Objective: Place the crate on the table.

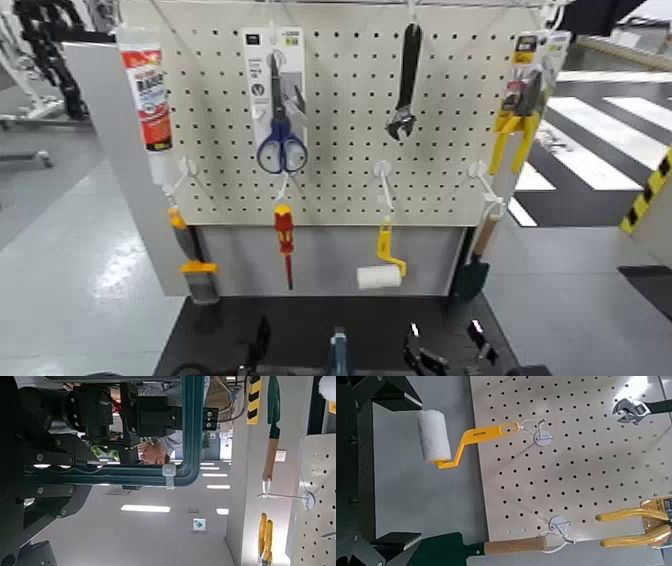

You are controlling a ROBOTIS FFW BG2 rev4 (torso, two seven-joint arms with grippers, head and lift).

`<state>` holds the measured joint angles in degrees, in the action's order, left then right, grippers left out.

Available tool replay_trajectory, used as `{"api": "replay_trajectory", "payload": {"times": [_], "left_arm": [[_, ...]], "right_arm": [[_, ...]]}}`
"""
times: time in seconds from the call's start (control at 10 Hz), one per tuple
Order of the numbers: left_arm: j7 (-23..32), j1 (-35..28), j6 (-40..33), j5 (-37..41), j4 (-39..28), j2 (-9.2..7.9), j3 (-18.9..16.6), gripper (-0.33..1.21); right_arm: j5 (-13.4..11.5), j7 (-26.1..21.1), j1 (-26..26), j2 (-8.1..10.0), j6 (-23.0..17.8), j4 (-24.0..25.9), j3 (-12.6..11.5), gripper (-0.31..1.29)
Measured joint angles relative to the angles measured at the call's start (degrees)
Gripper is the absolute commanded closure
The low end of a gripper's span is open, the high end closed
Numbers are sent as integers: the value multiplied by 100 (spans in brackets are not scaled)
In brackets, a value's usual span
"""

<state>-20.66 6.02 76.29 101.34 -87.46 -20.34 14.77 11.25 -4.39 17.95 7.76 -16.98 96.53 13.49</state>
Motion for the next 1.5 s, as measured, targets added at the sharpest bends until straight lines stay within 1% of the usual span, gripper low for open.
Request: {"api": "replay_trajectory", "payload": {"times": [0.6,0.9,1.0,1.3,1.5], "left_arm": [[44,6,-5,0,38,45,-35,107],[337,18,46,0,48,117,-266,107],[395,49,70,0,59,117,-341,107],[466,230,161,-37,250,53,-372,107],[467,356,198,-132,335,48,-390,107]], "right_arm": [[0,0,-3,3,-7,-2,2,15],[0,-1,4,-10,-14,-10,-4,15],[0,-5,6,-14,-17,-11,-4,15],[3,-8,6,-21,-33,-20,-4,15],[9,-9,11,-29,-46,-29,-1,15]]}}
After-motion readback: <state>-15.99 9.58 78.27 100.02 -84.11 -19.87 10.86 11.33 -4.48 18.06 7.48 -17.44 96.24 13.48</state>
